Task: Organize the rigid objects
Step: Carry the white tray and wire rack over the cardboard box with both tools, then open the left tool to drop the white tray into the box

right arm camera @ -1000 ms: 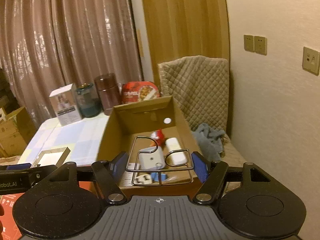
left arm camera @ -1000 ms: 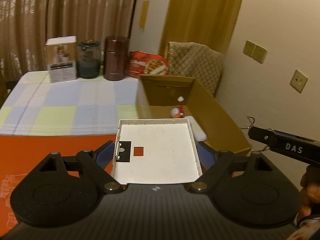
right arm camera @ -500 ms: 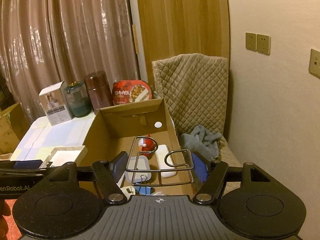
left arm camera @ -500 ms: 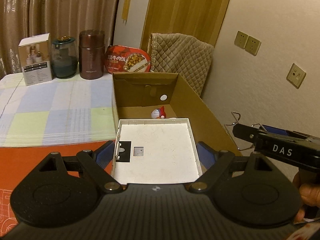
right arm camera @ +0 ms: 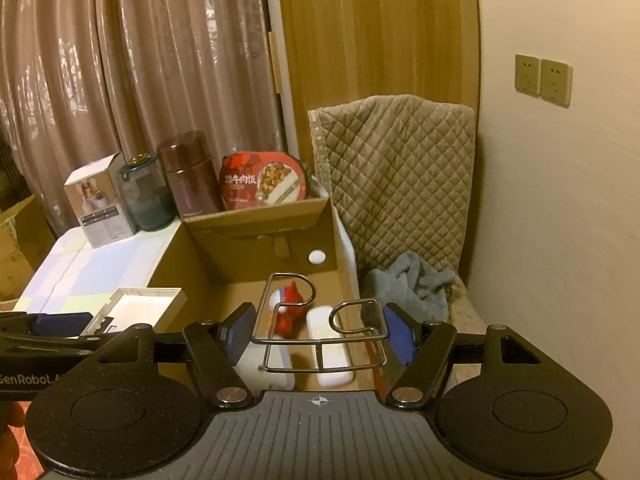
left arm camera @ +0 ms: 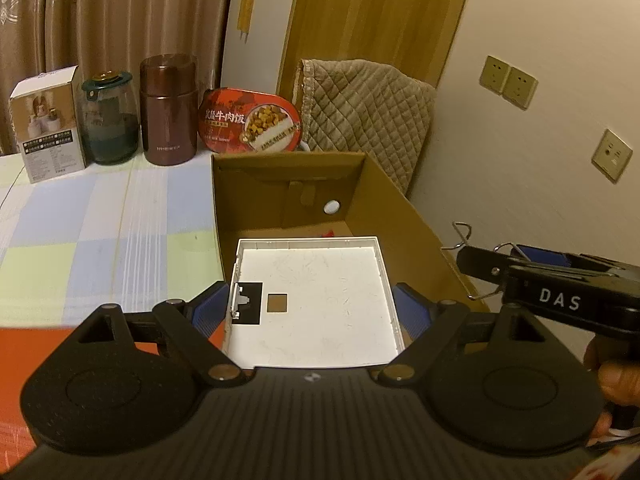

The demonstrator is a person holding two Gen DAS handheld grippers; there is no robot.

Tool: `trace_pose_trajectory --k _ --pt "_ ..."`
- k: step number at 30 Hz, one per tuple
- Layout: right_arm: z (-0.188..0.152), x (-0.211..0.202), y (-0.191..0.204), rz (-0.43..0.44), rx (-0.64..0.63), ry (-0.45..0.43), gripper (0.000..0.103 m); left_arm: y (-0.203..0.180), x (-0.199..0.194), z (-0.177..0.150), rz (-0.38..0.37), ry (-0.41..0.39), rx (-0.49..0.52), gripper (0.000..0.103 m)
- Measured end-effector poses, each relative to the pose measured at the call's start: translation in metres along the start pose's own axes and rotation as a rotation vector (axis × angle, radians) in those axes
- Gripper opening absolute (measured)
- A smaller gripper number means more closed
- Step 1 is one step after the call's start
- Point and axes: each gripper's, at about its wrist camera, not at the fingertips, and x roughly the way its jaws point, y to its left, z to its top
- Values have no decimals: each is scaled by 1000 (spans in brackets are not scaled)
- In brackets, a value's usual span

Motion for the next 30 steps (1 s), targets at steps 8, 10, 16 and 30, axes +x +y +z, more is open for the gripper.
trace_pose_trajectory --k 8,10,16,30 --pt "29 41 -6 16 -7 10 66 8 41 32 2 4 19 85" --pt "34 51 -7 26 -6 15 66 10 50 38 2 7 16 85" --pt "44 73 -9 20 11 26 66 15 72 51 14 4 35 85" --pt "40 87 -8 20 14 35 66 20 95 48 13 16 55 85"
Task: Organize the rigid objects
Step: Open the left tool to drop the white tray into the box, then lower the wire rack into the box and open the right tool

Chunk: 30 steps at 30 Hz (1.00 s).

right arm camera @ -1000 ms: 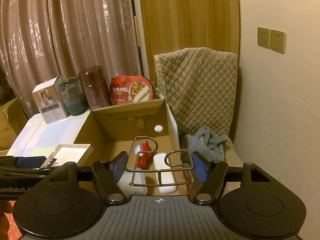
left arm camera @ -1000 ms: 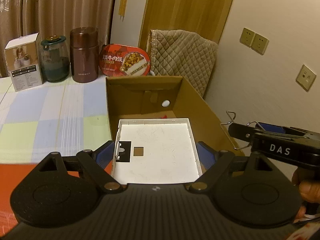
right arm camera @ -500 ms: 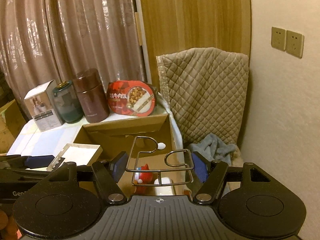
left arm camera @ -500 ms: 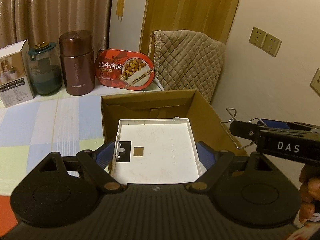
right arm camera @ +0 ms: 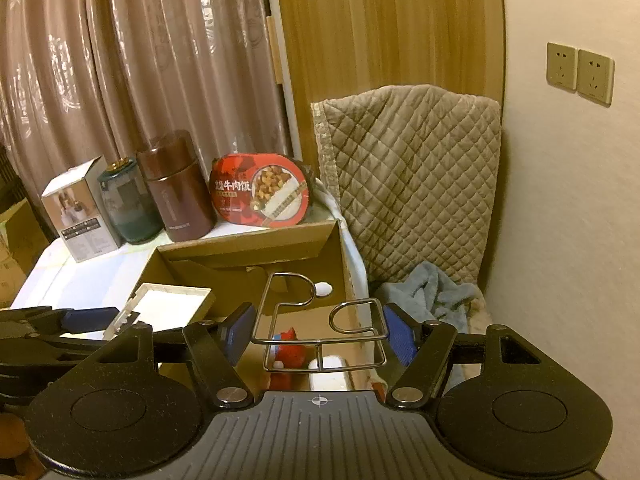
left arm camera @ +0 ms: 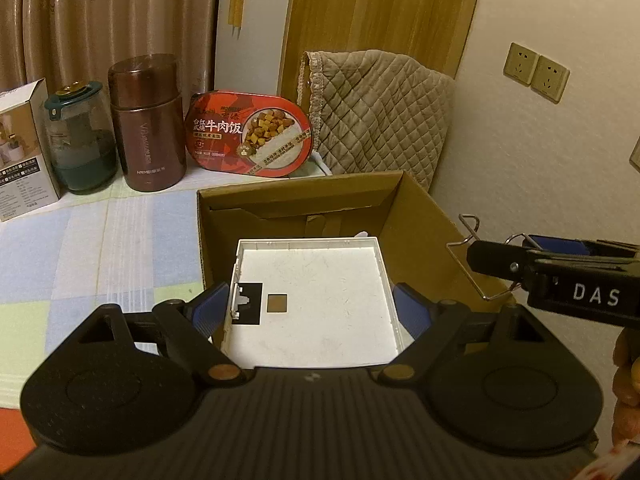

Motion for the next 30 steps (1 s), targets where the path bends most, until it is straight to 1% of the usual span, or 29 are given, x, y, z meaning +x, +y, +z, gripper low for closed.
trace_pose_trajectory --k 4,6,8,10,18,22,30 --pt "1 0 1 1 0 -3 66 -1 4 0 -6 -2 7 85" --pt "1 0 2 1 1 -4 66 -1 4 1 -15 -15 6 86" --pt "2 -2 1 2 4 -8 66 0 2 2 -2 -30 11 93" --pt "3 -2 1 1 4 -10 66 2 -2 4 23 -43 21 93" --pt "4 -4 5 14 2 -12 66 22 -23 3 58 -59 5 93" --pt "4 -3 10 26 0 -8 66 29 -30 -3 64 -47 -9 93" --pt "1 4 22 40 -6 14 66 30 -35 -9 65 -45 3 93"
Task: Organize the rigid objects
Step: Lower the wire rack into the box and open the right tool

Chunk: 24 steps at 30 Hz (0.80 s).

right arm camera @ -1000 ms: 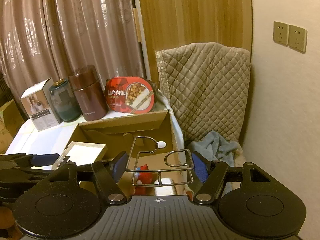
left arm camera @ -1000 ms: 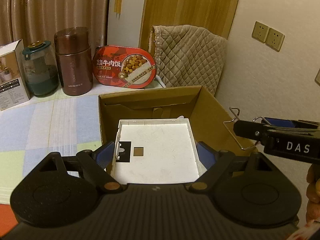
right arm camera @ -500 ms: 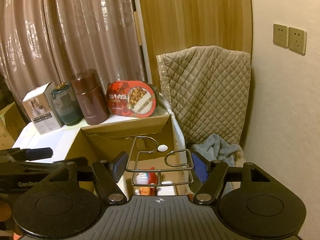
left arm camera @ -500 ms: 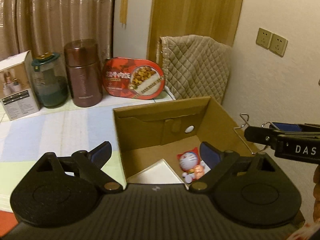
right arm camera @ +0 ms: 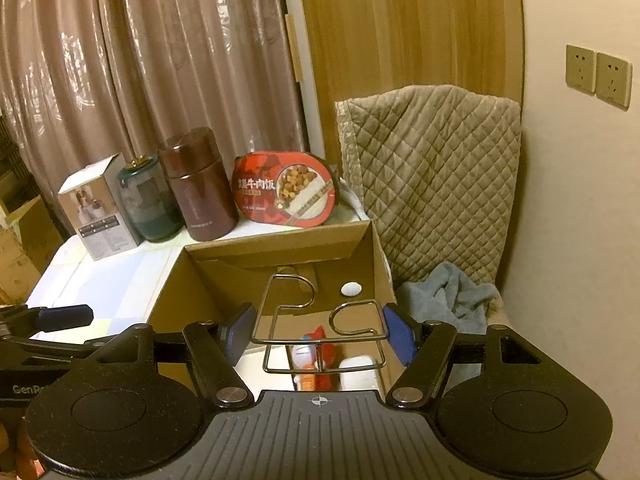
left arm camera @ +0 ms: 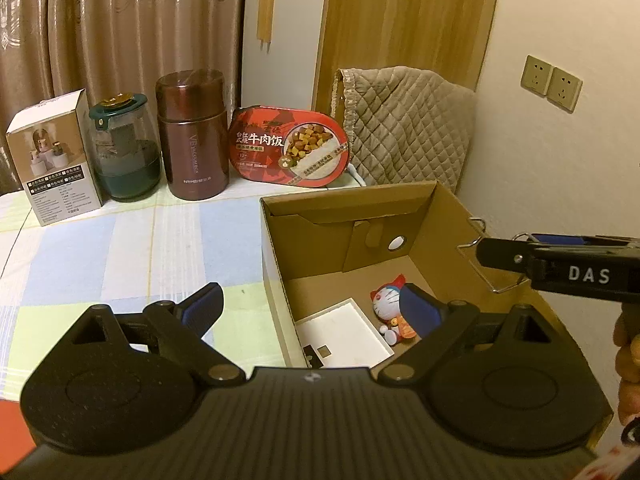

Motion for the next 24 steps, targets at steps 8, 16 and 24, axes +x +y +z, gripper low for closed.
trace_pose_trajectory --k 8,16,24 --pt "-3 7 2 0 -5 19 66 1 -1 -1 -4 -1 -2 93" --pt "-4 14 2 -2 -5 38 66 2 -2 0 -5 -7 -1 93" --pt "0 16 -1 4 -12 3 68 3 -8 0 -6 -14 -7 95"
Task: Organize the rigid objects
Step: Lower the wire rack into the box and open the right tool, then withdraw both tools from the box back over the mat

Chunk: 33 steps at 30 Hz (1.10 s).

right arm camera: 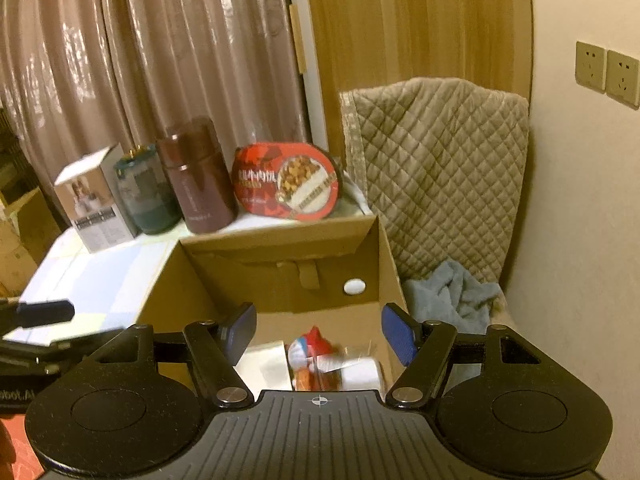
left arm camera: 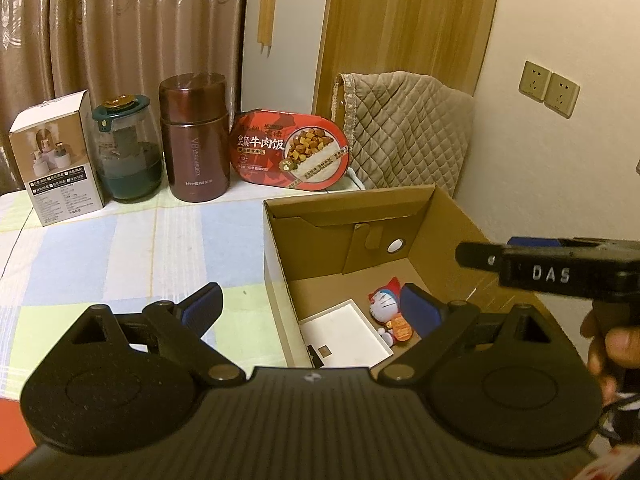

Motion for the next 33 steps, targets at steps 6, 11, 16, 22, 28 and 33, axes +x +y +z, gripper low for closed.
trace_pose_trajectory --k 6,11,16,22,28,33 --pt "-2 -22 -4 5 16 -43 75 3 -14 -5 9 -22 -7 98" --pt "-11 -48 -5 -10 28 -17 76 0 -38 -14 20 -33 -4 100" --pt "-23 -86 -2 -16 26 -9 77 -8 -74 -27 26 -42 -21 100" --pt "-46 -139 5 -35 52 26 81 -21 -122 -49 14 -9 -79 101" --pt "-72 -189 18 -26 52 40 83 -32 -169 -73 2 -2 -106 101" --pt "-91 -228 25 -23 69 31 83 -37 -203 -90 -2 -4 -134 101"
